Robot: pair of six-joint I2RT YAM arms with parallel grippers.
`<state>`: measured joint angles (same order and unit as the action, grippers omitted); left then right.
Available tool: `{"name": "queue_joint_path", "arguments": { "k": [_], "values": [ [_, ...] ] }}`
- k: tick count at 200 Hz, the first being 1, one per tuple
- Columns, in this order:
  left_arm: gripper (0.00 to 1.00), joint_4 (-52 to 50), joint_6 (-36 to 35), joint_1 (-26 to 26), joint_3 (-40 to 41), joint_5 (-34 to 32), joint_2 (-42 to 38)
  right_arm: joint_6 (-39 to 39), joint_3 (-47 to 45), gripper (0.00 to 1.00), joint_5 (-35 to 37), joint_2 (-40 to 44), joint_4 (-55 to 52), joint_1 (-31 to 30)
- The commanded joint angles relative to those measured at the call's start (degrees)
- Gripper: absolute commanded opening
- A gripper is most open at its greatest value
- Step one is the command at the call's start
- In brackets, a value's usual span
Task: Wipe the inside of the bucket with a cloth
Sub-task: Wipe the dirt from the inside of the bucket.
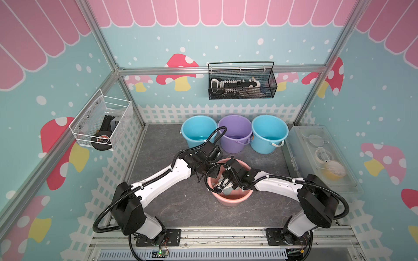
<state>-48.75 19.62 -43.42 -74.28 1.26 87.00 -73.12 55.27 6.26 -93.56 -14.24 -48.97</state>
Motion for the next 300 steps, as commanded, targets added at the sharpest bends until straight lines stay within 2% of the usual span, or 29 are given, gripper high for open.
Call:
{"name": "queue_joint_path", "arguments": {
  "k": [1,28,85,180,205,247,300],
  "values": [
    [0.0,4.89,1.3,-0.88,-0.96,3.05,-1.22,2.73,3.92,0.0,-6.75,-3.91,-11.11,-0.78],
    [0.0,4.81,1.86,-0.88,-0.49,1.8,-1.32,3.1,4.04,0.0,-4.67,-2.22,-10.91,-0.77],
    [0.0,4.81,2.97,-0.88,-0.51,1.01,0.09,-0.35,2.0,0.0,2.87,8.83,-9.24,-0.78],
    [0.0,4.88,2.43,-0.87,-0.95,1.32,0.9,-8.3,8.07,0.0,14.31,19.84,-20.02,-1.04],
    [0.0,4.89,2.36,-0.88,-1.13,1.46,1.24,-9.48,8.63,0.0,17.05,19.88,-20.65,-1.04],
    [0.0,4.84,2.33,-0.88,-1.14,1.64,1.16,-8.7,7.68,0.0,17.11,15.25,-21.66,-1.04],
    [0.0,4.89,2.18,-0.87,-0.65,1.47,0.37,-4.66,7.11,0.0,12.12,7.49,-19.1,-0.73]
  ]
}}
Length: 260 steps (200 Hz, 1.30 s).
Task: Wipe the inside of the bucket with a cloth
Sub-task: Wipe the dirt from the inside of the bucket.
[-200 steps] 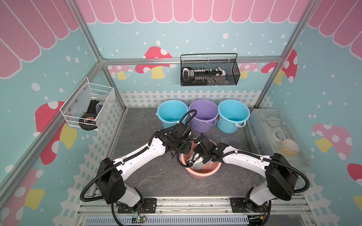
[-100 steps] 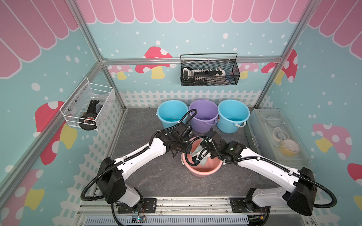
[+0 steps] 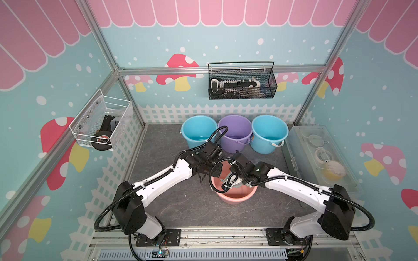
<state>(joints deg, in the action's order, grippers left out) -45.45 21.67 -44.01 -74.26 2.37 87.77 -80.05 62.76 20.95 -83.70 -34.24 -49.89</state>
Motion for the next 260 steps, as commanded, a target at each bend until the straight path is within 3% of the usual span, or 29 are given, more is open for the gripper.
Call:
{"name": "queue_joint_path", "arguments": {
  "k": [1,73,114,182,260],
  "values": [
    [0.0,1.59,0.13,-0.29,-0.65,0.36,-0.4,2.36,-0.46,0.0,-2.66,-2.49,0.96,0.25],
    [0.0,1.53,0.16,-0.22,-0.62,0.17,-0.5,7.69,-5.95,0.0,-10.99,-9.72,7.86,1.77],
    [0.0,1.55,0.22,-0.27,-0.62,0.18,-0.5,10.76,-5.26,0.0,-17.71,-12.86,3.51,2.82],
    [0.0,1.59,0.24,-0.29,-0.71,0.16,-0.33,10.65,-1.34,0.0,-15.1,-7.67,-4.57,2.87],
    [0.0,1.54,0.17,-0.27,-0.98,0.28,-0.15,8.85,9.67,0.0,-9.35,2.13,-23.04,2.35]
  ]
}}
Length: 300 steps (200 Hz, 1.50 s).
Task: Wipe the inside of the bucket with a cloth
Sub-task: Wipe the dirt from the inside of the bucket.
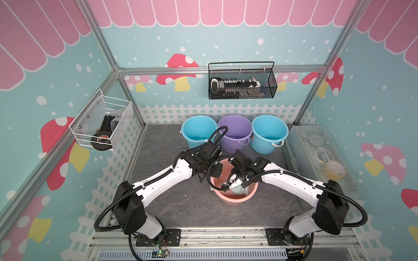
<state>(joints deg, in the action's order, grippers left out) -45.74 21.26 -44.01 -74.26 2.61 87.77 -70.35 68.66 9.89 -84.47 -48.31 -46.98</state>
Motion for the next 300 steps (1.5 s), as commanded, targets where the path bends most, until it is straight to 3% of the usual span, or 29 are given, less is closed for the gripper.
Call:
{"name": "queue_joint_path", "arguments": {
  "k": [1,40,63,98,127,252,300],
  "values": [
    [0.0,1.85,0.61,-0.28,-0.98,0.03,-0.14,-0.85,3.98,0.0,1.8,2.99,-9.15,-0.61],
    [0.0,1.83,0.54,-0.27,-1.1,0.21,-0.05,-2.54,7.39,0.0,6.56,5.21,-14.84,-2.0],
    [0.0,1.87,0.48,-0.29,-1.24,0.14,-0.03,-1.94,9.72,0.0,5.46,4.43,-20.92,-2.4],
    [0.0,1.87,0.58,-0.28,-1.32,-0.01,-0.05,0.99,14.3,0.0,-6.56,2.79,-31.18,-2.65],
    [0.0,1.86,0.55,-0.33,-1.47,0.09,0.21,2.19,14.03,0.0,-18.85,1.59,-32.39,-2.65],
    [0.0,1.81,0.8,-0.25,-0.54,-0.55,-1.08,1.71,-6.56,0.0,-29.91,-5.59,-1.54,0.56],
    [0.0,1.88,0.92,-0.28,-0.62,-0.64,-1.28,2.37,-7.28,0.0,-29.79,-7.94,0.59,1.26]
  ]
}}
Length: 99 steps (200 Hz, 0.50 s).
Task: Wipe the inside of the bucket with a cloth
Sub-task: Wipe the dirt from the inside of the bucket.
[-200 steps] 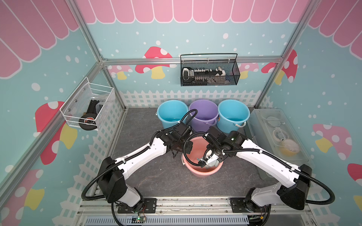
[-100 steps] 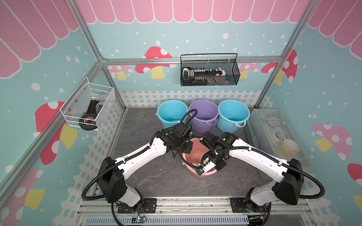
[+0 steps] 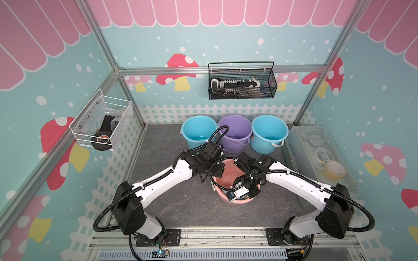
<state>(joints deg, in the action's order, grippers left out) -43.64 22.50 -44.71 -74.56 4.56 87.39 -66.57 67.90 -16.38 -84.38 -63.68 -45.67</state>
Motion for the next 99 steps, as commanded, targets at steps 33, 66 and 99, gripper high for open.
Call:
{"name": "queue_joint_path", "arguments": {
  "k": [33,66,99],
  "values": [
    [0.0,-0.22,-0.21,0.4,-0.23,-2.58,-1.09,-0.96,-3.49,0.0,-4.84,-3.98,13.61,-0.05],
    [0.0,-0.27,-0.26,0.41,-0.32,-2.23,-0.92,-1.67,0.5,0.0,-3.8,-0.02,10.91,-0.05],
    [0.0,-0.24,-0.21,0.41,-0.16,-2.19,-1.34,-3.6,5.27,0.0,-2.25,-0.01,7.74,-0.09]
  ]
}}
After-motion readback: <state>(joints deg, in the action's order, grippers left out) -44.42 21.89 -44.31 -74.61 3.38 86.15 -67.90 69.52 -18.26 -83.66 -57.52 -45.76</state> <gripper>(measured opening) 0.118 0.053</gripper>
